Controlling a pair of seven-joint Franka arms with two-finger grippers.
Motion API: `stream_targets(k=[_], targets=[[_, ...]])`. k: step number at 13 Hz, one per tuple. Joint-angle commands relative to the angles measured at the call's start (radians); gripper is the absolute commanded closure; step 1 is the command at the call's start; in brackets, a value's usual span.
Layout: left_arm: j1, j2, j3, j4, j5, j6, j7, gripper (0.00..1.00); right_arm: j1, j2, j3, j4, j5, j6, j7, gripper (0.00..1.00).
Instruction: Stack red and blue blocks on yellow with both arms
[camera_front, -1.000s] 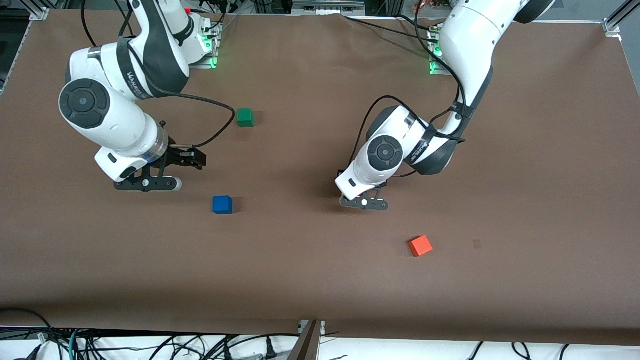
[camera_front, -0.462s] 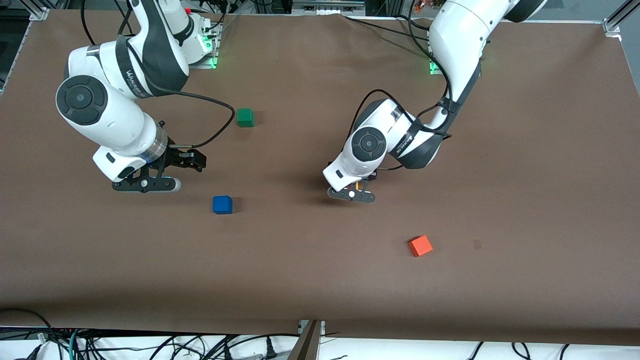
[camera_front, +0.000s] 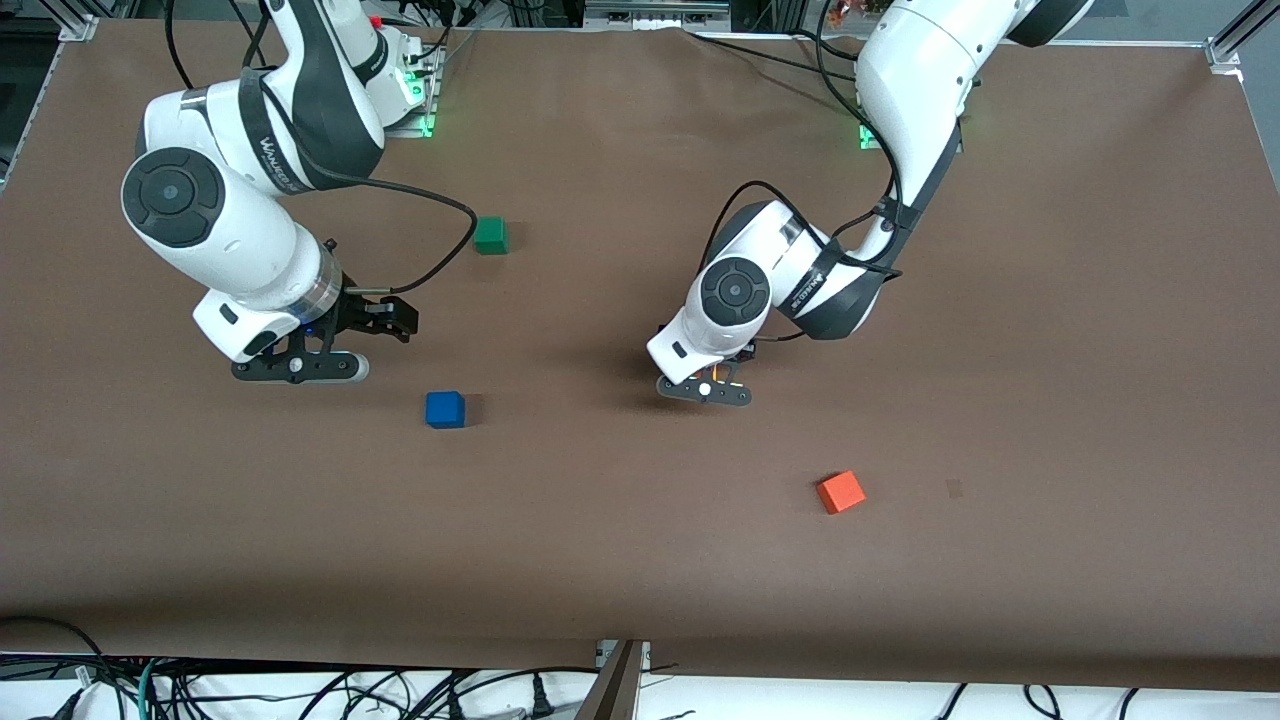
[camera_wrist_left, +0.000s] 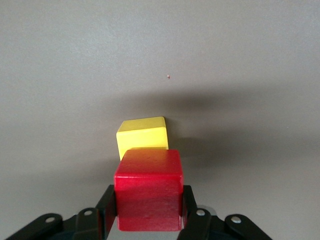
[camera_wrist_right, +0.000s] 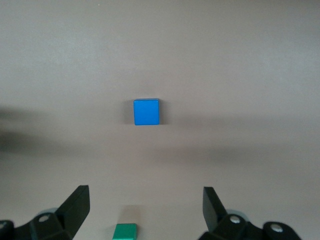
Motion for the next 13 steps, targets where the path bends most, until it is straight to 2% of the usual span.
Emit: stream_targets(k=[1,5,10,13], targets=[[-0.025,0.02,0.018,0.036,0.034,-0.028,-0.019,0.88,0.001,0.009,-0.003,0.023,0.015,-0.006,-0.001,0.0],[-0.066,0.026,0.067,0.039,0.034,-0.028,-0.021,0.87,0.003,0.009,-0.003,0.023,0.015,-0.006,-0.001,0.0],[-0.068,0.026,0.078,0.06,0.032,-0.028,-0.021,0.87,0.002,0.009,-0.003,0.023,0.032,-0.004,0.003,0.0],[-0.069,0.028,0.091,0.071,0.032,-0.028,-0.021,0.86,0.002,0.046,-0.003,0.028,0.139,0.029,0.071,0.0]])
